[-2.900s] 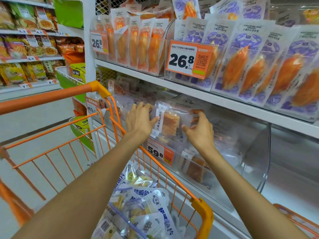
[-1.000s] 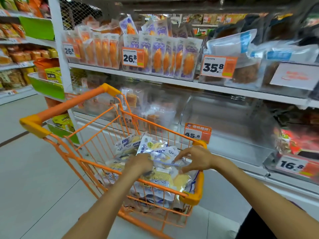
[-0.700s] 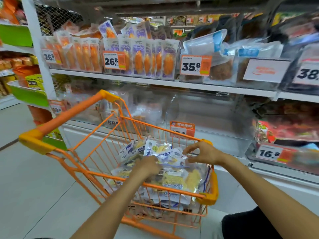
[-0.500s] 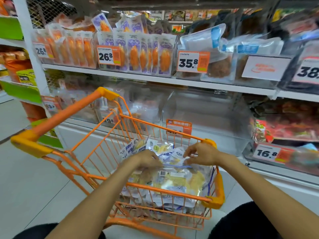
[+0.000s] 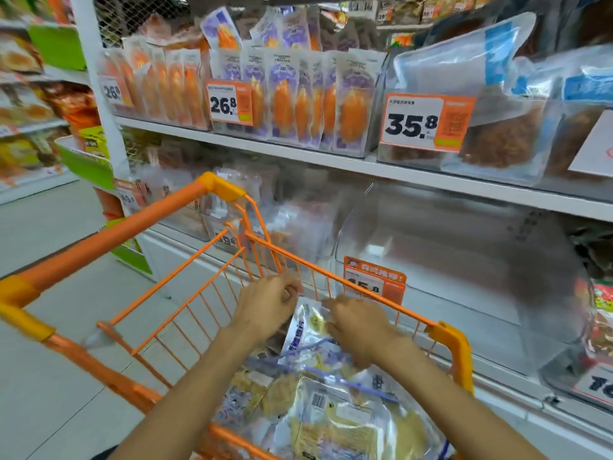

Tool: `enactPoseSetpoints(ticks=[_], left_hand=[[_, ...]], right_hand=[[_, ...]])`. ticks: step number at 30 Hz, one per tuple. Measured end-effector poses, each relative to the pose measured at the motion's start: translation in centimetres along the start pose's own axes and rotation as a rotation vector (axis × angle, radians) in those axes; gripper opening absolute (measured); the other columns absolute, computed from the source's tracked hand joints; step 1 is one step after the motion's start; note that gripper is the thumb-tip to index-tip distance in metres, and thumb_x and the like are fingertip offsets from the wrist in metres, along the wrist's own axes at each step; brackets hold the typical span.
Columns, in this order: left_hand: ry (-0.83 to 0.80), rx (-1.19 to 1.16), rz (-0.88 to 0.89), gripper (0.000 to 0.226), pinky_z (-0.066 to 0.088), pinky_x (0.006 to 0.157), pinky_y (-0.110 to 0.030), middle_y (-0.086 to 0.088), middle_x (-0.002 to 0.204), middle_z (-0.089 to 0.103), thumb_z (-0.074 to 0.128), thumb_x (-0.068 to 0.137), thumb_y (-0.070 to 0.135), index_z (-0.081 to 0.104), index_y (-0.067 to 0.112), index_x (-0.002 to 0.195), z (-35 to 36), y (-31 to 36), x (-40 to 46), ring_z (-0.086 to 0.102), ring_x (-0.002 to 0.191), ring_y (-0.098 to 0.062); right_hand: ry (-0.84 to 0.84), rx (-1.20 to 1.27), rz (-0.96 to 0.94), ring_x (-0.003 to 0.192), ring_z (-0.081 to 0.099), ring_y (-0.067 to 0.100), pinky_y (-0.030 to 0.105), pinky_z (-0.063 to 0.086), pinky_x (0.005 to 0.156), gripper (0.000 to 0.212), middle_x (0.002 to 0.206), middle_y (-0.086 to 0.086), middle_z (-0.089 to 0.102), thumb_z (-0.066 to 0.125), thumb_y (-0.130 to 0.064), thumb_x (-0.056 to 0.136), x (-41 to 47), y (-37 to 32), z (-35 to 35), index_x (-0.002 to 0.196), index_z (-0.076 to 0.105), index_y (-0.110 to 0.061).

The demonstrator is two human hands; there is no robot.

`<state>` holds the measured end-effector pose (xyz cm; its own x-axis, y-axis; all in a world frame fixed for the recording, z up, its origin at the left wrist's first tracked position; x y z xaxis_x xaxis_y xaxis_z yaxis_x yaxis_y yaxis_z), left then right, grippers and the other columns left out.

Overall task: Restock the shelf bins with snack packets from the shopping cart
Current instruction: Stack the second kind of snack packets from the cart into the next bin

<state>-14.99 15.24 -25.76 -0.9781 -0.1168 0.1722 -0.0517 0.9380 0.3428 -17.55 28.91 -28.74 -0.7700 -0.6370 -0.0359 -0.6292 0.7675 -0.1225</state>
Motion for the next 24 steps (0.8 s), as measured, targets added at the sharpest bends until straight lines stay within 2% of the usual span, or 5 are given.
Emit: enactPoseSetpoints(ticks=[3, 13, 16, 19, 24], left_hand=[[-0.063, -0.193, -0.013, 0.016, 0.041, 0.068, -0.015, 0.013, 0.102, 0.066, 0.054, 0.096, 0.031, 0.065, 0.034, 0.108, 0.2, -0.9, 0.2, 0.055, 0.085, -0.003], [0.031, -0.619, -0.188, 0.023, 0.052, 0.083, -0.047, 0.013, 0.088, 0.068, 0.044, 0.101, 0.028, 0.061, 0.038, 0.089, 0.0, -3.3, -0.6, 0.066, 0.082, -0.015], [-0.018, -0.686, -0.255, 0.035, 0.053, 0.082, -0.049, 0.006, 0.087, 0.072, 0.035, 0.1, 0.047, 0.065, 0.035, 0.086, 0.5, -3.5, -1.3, 0.068, 0.082, -0.019], [-0.017, -0.788, -0.329, 0.046, 0.049, 0.081, -0.04, 0.004, 0.086, 0.071, 0.028, 0.099, 0.053, 0.064, 0.032, 0.082, -0.1, -3.5, -1.6, 0.066, 0.079, -0.014], [-0.15, -0.948, -0.329, 0.049, 0.04, 0.072, -0.025, 0.007, 0.066, 0.067, 0.034, 0.097, 0.054, 0.067, 0.025, 0.077, -0.8, -2.5, -1.6, 0.061, 0.063, -0.002]], right_hand=[[-0.001, -0.047, 0.039, 0.104, 0.059, 0.031, 0.034, 0.044, 0.07, 0.025, 0.117, 0.01, 0.059, 0.052, -0.016, 0.093, 1.3, -0.2, -0.3, 0.117, 0.056, -0.01], [0.016, 0.429, -0.032, 0.062, 0.056, -0.008, 0.017, 0.04, 0.061, 0.011, 0.098, -0.01, 0.067, 0.068, -0.032, 0.087, 1.1, -0.3, -2.5, 0.089, 0.059, -0.028], [0.055, 0.458, -0.062, 0.069, 0.062, -0.005, 0.027, 0.049, 0.067, 0.01, 0.088, -0.009, 0.07, 0.067, -0.028, 0.088, 1.3, -1.2, -4.0, 0.09, 0.057, -0.027], [0.163, 0.534, -0.05, 0.076, 0.065, 0.0, 0.032, 0.052, 0.073, 0.007, 0.081, -0.01, 0.072, 0.069, -0.03, 0.086, 0.9, -0.7, -6.5, 0.088, 0.062, -0.031], [0.36, 0.915, 0.089, 0.062, 0.062, -0.005, 0.014, 0.048, 0.06, 0.012, 0.07, -0.004, 0.072, 0.07, -0.016, 0.085, -0.9, 1.4, -7.4, 0.085, 0.068, -0.027]])
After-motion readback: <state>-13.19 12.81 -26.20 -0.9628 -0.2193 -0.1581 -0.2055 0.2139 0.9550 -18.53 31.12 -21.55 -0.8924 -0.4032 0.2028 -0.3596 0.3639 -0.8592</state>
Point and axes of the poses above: each hand's wrist, its own x-axis towards the middle knuckle, its own z-axis out of the palm, y = z × x, the point moved 7 cm from there along x, towards the middle knuckle
